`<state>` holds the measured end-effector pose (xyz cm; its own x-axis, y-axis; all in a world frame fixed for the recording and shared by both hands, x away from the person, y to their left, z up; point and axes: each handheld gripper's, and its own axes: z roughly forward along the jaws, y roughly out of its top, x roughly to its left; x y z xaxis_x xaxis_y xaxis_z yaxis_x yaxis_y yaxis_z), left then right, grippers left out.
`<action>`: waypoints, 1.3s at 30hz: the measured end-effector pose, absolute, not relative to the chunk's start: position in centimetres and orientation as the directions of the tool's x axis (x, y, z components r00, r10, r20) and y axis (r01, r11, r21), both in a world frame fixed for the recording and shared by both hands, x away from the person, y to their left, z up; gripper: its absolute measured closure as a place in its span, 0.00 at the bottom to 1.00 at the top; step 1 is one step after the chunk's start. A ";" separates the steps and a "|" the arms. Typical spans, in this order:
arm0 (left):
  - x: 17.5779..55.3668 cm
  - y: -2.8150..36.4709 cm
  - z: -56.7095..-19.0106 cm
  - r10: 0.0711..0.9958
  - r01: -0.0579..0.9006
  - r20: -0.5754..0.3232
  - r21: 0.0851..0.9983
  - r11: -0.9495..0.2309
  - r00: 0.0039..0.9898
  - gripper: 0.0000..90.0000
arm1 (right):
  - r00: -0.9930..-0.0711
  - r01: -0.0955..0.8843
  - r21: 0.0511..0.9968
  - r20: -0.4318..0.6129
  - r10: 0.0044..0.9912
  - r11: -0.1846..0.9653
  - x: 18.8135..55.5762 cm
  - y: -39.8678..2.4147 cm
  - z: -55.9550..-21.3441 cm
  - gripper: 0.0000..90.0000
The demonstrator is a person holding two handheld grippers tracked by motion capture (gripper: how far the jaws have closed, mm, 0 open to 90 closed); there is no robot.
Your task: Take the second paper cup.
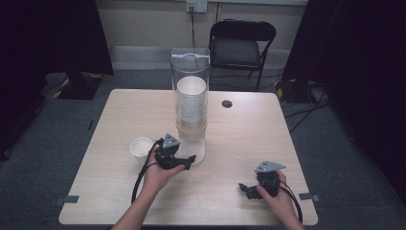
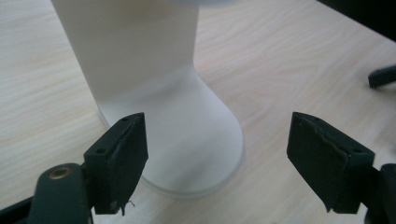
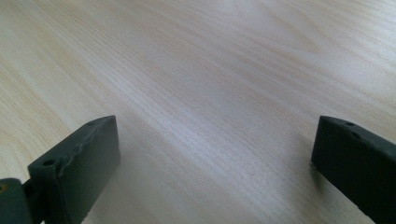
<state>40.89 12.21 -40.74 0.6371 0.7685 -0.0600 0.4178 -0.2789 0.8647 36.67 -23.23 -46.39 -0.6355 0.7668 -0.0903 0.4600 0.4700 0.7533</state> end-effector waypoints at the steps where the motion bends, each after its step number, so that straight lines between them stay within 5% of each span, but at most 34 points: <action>1: 41.1 12.2 -40.5 0.774 0.425 -0.069 0.865 -0.268 0.629 0.22 | -0.635 0.460 0.753 -0.090 0.767 0.470 36.7 -23.2 -46.4 0.01; 28: 43.1 10.8 -36.7 0.822 0.320 -0.041 0.931 -0.175 0.568 0.25 | -0.633 0.467 0.751 -0.086 0.770 0.468 36.8 -23.1 -46.4 0.00; 39: 43.4 10.2 -36.6 0.829 0.262 -0.001 0.949 -0.175 0.559 0.37 | -0.633 0.467 0.750 -0.086 0.770 0.468 36.8 -23.1 -46.4 0.00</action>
